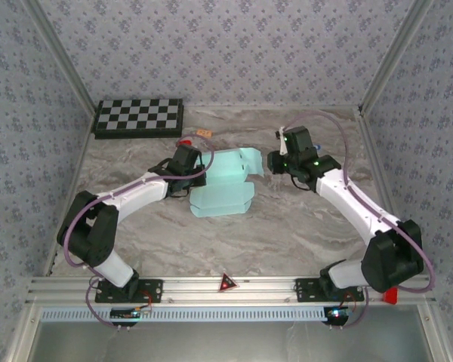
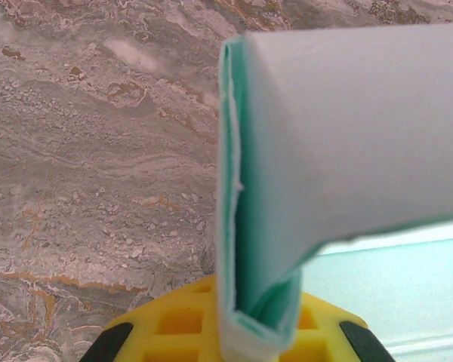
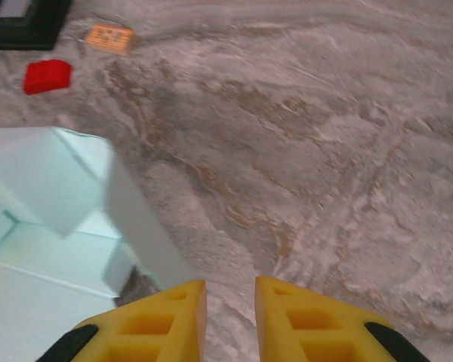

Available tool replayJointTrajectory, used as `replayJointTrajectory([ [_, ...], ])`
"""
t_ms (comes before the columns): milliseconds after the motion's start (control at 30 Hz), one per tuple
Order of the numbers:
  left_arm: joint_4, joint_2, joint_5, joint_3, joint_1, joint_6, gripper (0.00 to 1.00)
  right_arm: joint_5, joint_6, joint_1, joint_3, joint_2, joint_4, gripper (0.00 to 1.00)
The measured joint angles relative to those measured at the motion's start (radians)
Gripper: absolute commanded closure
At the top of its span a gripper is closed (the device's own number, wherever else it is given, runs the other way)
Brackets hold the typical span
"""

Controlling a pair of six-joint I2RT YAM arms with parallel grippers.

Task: Fold the paper box

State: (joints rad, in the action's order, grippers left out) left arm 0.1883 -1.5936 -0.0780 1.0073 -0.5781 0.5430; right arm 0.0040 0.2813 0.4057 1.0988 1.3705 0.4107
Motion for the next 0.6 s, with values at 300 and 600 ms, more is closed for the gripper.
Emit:
replayJointTrajectory([
  [300,-0.002,0.0,0.017,0.0,0.0,-0.012,1.0,-0.089,0.013,-0.055,-0.027,0.071,-0.056,0.74],
  [600,-0.001,0.0,0.031,0.0,0.0,-0.023,1.0,-0.183,-0.01,-0.048,-0.027,0.132,-0.092,0.71],
])
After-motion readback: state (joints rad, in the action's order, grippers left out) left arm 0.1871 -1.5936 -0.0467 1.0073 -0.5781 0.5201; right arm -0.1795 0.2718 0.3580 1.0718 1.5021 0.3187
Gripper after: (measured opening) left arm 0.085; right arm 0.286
